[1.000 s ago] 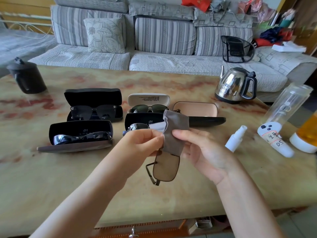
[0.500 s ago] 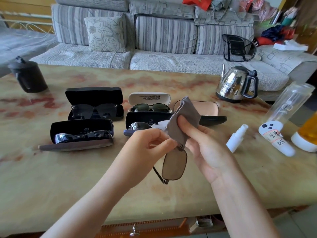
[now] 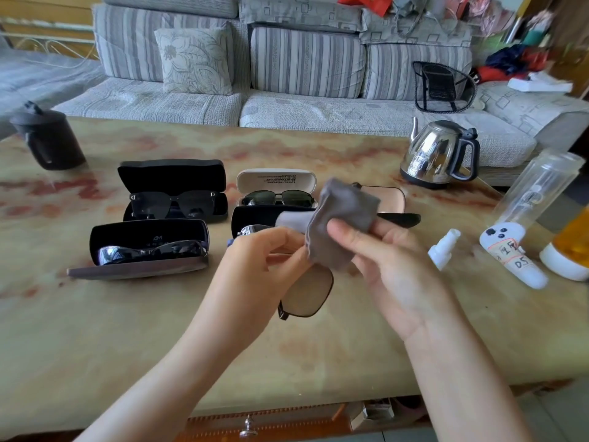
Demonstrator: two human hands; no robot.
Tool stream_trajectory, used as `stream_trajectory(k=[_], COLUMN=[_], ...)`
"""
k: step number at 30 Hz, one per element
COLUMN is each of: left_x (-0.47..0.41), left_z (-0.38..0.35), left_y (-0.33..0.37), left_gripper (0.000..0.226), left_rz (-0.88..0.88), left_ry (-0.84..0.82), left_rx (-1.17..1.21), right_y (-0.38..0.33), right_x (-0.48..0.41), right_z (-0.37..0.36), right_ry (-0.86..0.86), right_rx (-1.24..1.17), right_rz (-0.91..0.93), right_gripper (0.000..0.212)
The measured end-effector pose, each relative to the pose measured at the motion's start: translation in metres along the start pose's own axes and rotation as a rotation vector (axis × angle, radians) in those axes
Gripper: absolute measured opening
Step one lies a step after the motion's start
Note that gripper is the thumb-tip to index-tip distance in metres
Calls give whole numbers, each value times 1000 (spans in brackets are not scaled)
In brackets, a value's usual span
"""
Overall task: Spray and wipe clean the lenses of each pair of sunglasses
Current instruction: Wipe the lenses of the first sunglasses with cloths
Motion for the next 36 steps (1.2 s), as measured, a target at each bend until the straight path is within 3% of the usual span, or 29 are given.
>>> stream_trajectory(k=[8, 15, 17, 21, 25, 30, 36], left_x=[-1, 1, 2, 3, 2, -1, 1], left_z=[-1, -2, -3, -2, 1, 8, 2], left_y=[-4, 1, 1, 0, -1, -3, 1], left_gripper=[14, 7, 9, 10, 7, 25, 9], left_rz=[-13, -15, -7, -1, -21, -43, -44], left_ry=[-34, -29, -44, -27, 11, 21, -35], left_rx=[-87, -155, -154, -134, -107, -125, -152], right_y=[5, -7, -9, -8, -2, 6, -5], right_x=[1, 0, -1, -1, 1, 4, 0], right_z=[1, -2, 1, 7, 0, -7, -6], right_ry=[24, 88, 116, 169, 104, 32, 120], right_rx=[101, -110, -132, -108, 17, 142, 106], right_rz=[-7, 40, 66, 100, 80, 37, 86], right_gripper=[48, 11, 9, 15, 31, 44, 34])
Point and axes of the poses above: each hand's wrist, its own x-axis away from the middle knuckle, its own z-axis out of the back of the hand, y = z × x, the point moved 7 cm from there along -x, towards the middle knuckle, and after that the axes turned 4 degrees about -z, right-handed, at the moved point
